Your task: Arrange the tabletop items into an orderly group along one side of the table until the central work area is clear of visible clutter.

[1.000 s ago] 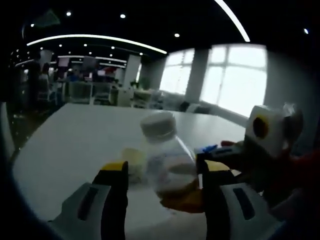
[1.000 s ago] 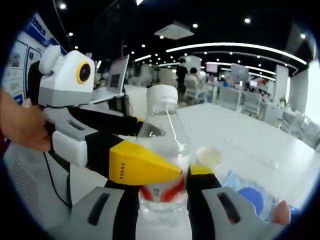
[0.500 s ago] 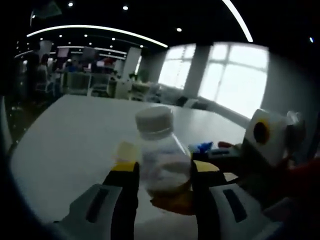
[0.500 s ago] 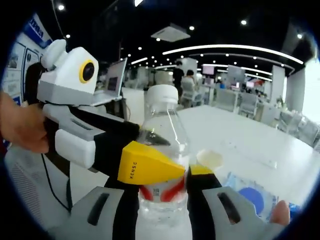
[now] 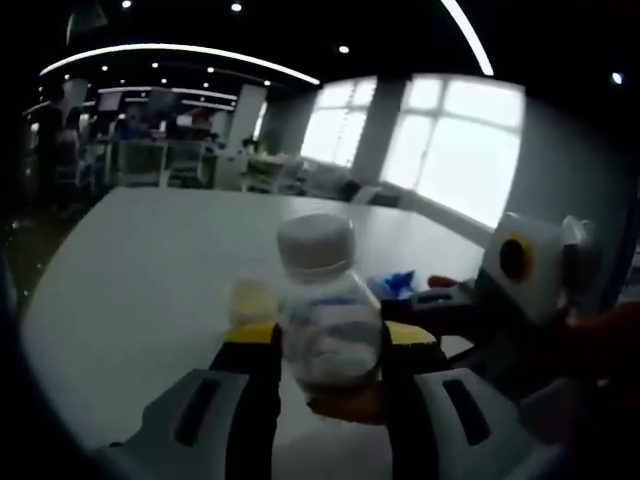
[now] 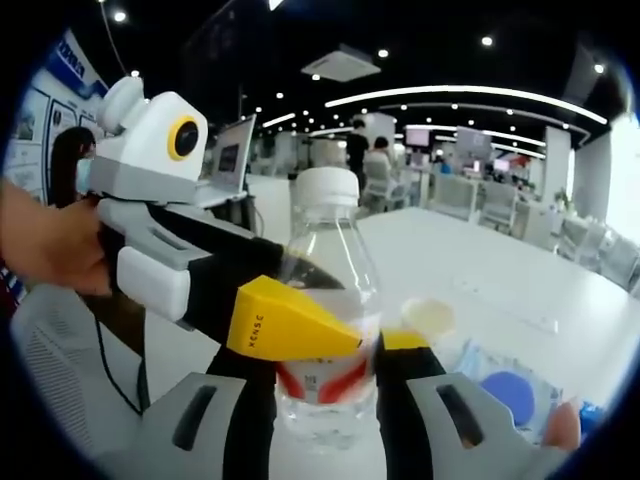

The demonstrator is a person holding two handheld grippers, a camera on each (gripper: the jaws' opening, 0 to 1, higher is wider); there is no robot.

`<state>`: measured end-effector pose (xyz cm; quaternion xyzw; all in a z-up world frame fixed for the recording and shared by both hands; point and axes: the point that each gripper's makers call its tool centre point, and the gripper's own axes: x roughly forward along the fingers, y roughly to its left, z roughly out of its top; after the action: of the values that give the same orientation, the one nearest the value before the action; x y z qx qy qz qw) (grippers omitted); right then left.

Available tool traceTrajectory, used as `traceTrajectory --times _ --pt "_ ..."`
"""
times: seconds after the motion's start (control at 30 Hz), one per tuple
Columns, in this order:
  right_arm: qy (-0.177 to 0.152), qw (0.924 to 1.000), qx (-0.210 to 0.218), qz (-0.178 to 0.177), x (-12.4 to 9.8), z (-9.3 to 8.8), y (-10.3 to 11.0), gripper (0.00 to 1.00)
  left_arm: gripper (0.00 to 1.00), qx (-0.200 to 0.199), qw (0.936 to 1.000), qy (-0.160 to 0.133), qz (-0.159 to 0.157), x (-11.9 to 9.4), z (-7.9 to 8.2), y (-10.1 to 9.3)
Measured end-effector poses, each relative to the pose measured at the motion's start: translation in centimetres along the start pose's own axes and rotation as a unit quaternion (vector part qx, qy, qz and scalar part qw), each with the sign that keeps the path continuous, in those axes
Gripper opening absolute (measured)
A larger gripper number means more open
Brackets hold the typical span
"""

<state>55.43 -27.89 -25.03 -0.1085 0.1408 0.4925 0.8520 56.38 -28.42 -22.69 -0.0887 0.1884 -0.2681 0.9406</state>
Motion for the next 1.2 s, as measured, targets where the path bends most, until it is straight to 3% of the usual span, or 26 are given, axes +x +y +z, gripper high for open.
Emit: traceTrajectory --times 0.27,0.4,0.57,0.63,0.67,0.9,0.93,1.03,1.2 --pt "0.011 0.9998 -0.008 0.011 0.0 0.1 0.6 0.38 0.35 0.006 0.999 0.02 -0.039 -0.3 -0.1 0.2" --pt "0.017 0.9993 -0.023 0.024 -0.3 0.0 1.0 0.39 0.34 0.041 0.9958 0.038 -0.072 -0.4 -0.2 -0.3" --pt "0.009 0.9968 -0.038 0.07 -1.2 0.6 1.9 0.39 0.34 0.047 0.9891 0.051 -0.13 -1.2 -0.2 -0.8" --pt "0.0 0.9942 -0.053 0.094 -1.7 1.2 2.4 0.39 0.34 0.056 0.9865 0.057 -0.143 -1.6 -0.3 -0.8" --pt "0.002 0.9933 -0.039 0.108 -2.1 1.4 2.6 0.38 0.34 0.072 0.9832 0.063 -0.156 -1.8 -0.6 -0.9" --pt "0.0 0.9834 -0.068 0.168 -3.0 1.7 3.1 0.32 0.34 0.071 0.9809 0.053 -0.173 -2.8 -0.1 -0.2" --pt "0.007 0.9819 -0.067 0.177 -2.9 1.6 3.1 0.34 0.34 0.07 0.9808 0.051 -0.175 -2.8 0.0 -0.1" --pt "0.034 0.9768 -0.065 0.201 -2.3 0.8 3.4 0.54 0.34 0.082 0.9772 0.043 -0.191 -3.4 0.9 -0.2" --pt "0.012 0.959 -0.067 0.275 -1.8 2.3 5.2 0.51 0.35 0.112 0.9694 0.034 -0.216 -4.4 2.1 -0.7"
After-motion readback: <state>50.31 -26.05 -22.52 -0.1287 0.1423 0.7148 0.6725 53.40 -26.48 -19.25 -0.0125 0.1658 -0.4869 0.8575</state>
